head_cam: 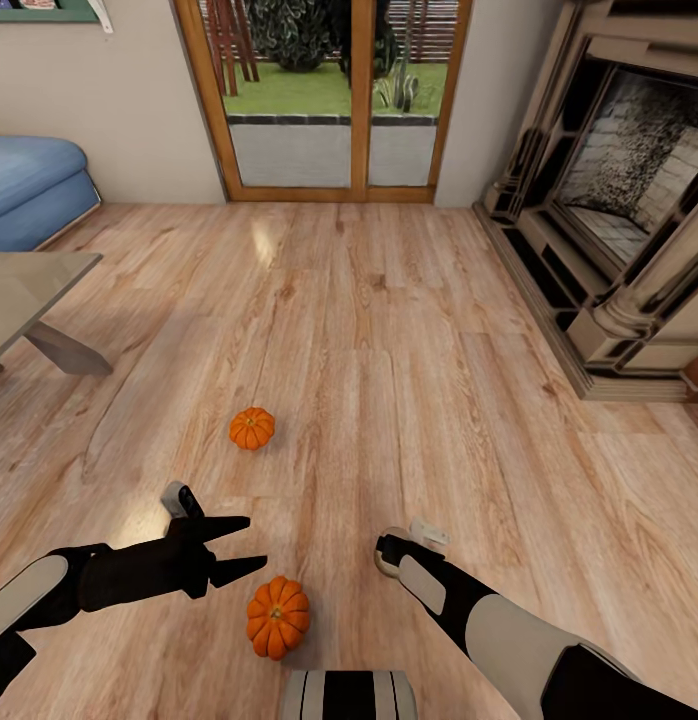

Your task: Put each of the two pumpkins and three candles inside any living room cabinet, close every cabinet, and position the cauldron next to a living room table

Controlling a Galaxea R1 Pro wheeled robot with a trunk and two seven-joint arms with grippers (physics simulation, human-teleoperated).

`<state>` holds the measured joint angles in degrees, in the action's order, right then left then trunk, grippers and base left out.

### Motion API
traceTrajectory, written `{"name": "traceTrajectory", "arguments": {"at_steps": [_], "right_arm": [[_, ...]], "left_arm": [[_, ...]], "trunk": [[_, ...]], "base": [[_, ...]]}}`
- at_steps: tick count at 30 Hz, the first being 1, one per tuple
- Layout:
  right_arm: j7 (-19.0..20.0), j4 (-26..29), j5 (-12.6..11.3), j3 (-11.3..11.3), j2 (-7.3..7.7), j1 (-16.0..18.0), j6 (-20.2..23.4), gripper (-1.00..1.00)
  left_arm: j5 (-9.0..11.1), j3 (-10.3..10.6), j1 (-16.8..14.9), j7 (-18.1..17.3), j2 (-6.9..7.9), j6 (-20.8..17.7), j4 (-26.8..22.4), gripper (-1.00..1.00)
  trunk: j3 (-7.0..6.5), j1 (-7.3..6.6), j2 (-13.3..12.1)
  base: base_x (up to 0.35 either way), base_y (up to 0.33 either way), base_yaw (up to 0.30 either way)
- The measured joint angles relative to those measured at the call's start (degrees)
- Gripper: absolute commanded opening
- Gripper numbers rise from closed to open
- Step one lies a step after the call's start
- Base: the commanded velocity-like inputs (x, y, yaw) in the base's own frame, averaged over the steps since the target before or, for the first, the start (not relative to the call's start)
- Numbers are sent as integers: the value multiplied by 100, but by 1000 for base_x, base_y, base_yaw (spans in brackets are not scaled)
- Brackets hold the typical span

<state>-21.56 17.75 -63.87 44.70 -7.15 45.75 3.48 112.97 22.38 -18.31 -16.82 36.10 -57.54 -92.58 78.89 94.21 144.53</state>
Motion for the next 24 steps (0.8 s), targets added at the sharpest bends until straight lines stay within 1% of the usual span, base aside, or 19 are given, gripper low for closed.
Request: {"name": "traceTrajectory", "arguments": {"at_steps": [7, 12, 14, 15, 17, 24], "right_arm": [[-1, 0, 0, 0, -7, 0, -14, 100], [0, -6, 11, -2, -10, 0, -135, 100], [0, -8, 59, -4, -14, 0, -164, 100], [0, -8, 140, -6, -16, 0, -196, 100], [-1, -8, 201, -9, -17, -1, -239, 100], [-2, -8, 241, -9, -24, -1, -282, 100]], "left_arm": [[0, 0, 0, 0, 0, 3, 0, 100], [-6, 2, 0, 0, 1, 3, 0, 100], [-8, 0, 0, 0, 1, 3, 0, 100], [-9, 1, 0, 0, 2, 4, 0, 100], [-9, 0, 0, 0, 1, 2, 0, 100], [-9, 0, 0, 0, -3, 5, 0, 100]], "trunk": [[0, 0, 0], [0, 0, 0], [0, 0, 0], [0, 0, 0], [0, 0, 0], [0, 0, 0]], "base": [[0, 0, 0], [0, 0, 0], [0, 0, 0], [0, 0, 0], [0, 0, 0], [0, 0, 0]]}}
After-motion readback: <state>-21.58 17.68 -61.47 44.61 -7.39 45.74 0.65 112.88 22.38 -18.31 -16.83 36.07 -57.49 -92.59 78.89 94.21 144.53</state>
